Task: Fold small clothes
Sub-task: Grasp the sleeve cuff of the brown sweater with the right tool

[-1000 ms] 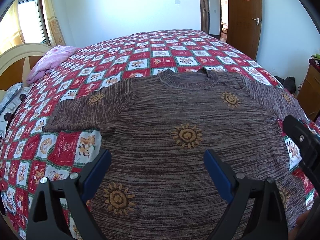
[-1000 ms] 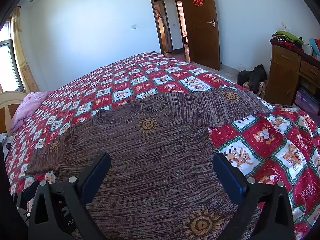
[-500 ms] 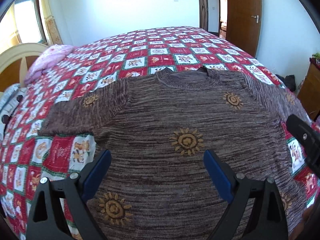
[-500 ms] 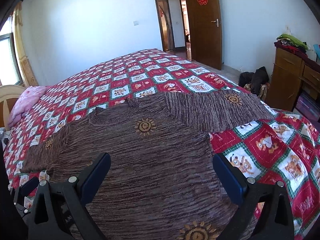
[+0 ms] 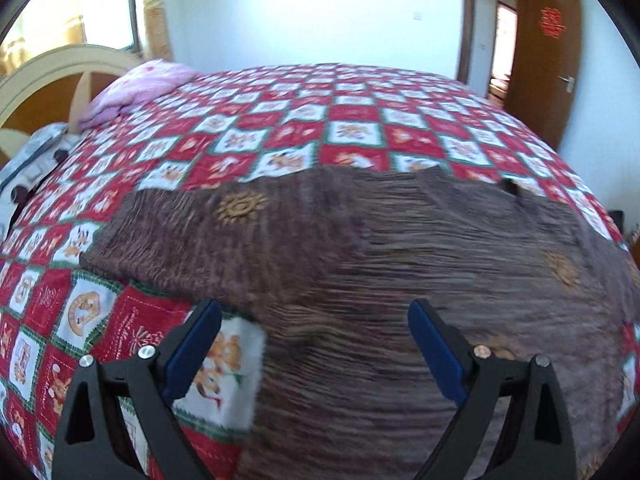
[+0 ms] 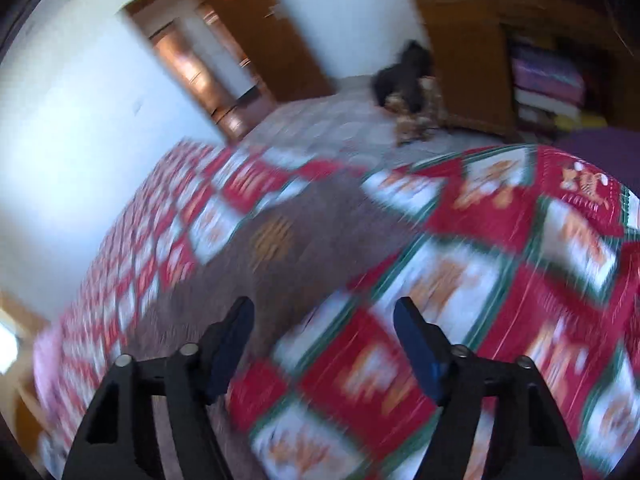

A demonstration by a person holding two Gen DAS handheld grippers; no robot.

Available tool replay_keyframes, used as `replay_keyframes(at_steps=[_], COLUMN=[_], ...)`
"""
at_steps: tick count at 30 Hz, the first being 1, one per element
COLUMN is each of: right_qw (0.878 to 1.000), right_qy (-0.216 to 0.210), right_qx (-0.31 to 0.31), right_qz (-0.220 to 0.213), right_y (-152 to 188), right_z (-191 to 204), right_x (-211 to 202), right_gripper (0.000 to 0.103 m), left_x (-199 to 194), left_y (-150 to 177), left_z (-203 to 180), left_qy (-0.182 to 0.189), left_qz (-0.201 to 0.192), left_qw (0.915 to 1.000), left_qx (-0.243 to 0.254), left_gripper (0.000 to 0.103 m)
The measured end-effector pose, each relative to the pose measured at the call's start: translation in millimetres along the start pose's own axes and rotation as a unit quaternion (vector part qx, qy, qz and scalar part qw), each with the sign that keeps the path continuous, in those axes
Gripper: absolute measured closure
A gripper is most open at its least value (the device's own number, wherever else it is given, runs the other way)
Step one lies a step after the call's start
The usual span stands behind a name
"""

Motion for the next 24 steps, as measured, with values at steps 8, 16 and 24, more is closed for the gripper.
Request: replay_keyframes(at_steps=[8,16,24], right_qw=[0.999,0.998,0.994], right_qy=[0.000,0.032,0.056], right_qx=[0.017,-0.037,-0.080], right_qz=[0.034,0.041,0.051], right_y=[-59,-68,-66], right_z=[-25,-8,-6], right_x=[54,93,96], right_gripper=[0.046,0.047,0.092], left_x=[34,36,37], left_y=[20,22,23], left_z=[14,16,15], left_qy=[0.003,0.021,0.018], left_qz=[0.040,0.023,0.019], left_qw=[0.9982,0.9981,0.9985], left_qx=[-0.044,-0.053,-0.048], left_gripper=[0.006,0.000,0.000])
Point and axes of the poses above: each gripper's, at about its wrist camera, not at the fingertips, and x roughly the way its jaws point, z to its left, y to its underside, the point moved 1 cm from there along x, roughly the way its jaws point, and after that the axes turned 7 degrees about z, right-handed, at the moved point
